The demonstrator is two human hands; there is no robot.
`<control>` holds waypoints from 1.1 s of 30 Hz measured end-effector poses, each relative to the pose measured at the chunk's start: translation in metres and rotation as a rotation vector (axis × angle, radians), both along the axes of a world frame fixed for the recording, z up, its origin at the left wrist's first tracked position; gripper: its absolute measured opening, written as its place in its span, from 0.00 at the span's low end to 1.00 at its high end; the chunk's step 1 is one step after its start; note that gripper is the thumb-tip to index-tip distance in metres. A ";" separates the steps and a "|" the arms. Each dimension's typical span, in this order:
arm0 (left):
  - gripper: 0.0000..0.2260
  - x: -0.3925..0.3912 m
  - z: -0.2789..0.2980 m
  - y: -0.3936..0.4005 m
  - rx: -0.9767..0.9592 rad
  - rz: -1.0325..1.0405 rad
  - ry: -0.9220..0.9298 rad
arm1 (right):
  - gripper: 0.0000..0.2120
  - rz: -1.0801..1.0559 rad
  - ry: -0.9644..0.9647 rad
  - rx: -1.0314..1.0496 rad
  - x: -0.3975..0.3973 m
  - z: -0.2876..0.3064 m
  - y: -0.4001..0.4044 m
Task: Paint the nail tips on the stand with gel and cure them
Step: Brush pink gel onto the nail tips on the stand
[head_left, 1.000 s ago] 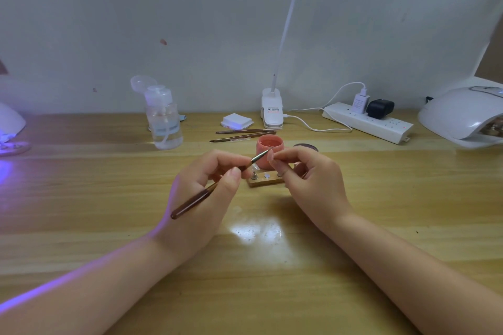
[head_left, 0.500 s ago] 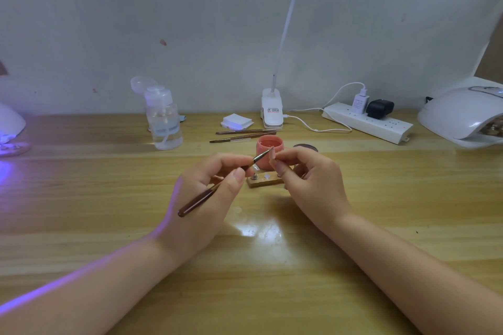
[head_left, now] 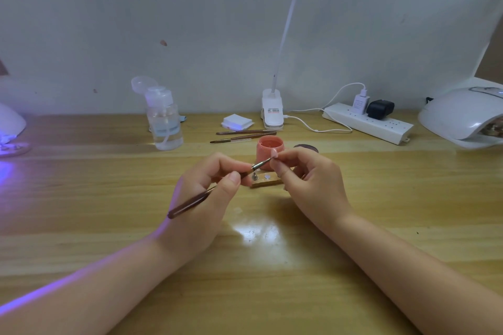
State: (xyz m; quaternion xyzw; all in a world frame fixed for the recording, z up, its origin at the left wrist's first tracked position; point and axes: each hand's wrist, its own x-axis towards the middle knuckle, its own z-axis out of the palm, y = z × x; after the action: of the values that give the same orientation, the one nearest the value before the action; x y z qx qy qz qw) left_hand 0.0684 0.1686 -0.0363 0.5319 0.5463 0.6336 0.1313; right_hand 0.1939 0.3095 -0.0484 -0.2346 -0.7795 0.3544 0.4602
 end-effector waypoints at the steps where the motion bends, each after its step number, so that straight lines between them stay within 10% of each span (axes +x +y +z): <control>1: 0.10 0.000 0.000 -0.001 0.023 0.000 0.006 | 0.01 -0.005 0.006 0.002 0.000 0.000 0.000; 33: 0.10 -0.001 -0.001 -0.001 0.051 0.035 0.058 | 0.02 -0.007 -0.011 0.012 0.001 0.003 -0.002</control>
State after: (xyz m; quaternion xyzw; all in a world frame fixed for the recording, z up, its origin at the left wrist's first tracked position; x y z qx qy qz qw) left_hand 0.0675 0.1672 -0.0373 0.5435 0.5427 0.6340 0.0908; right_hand 0.1950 0.3075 -0.0454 -0.2362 -0.7833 0.3467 0.4587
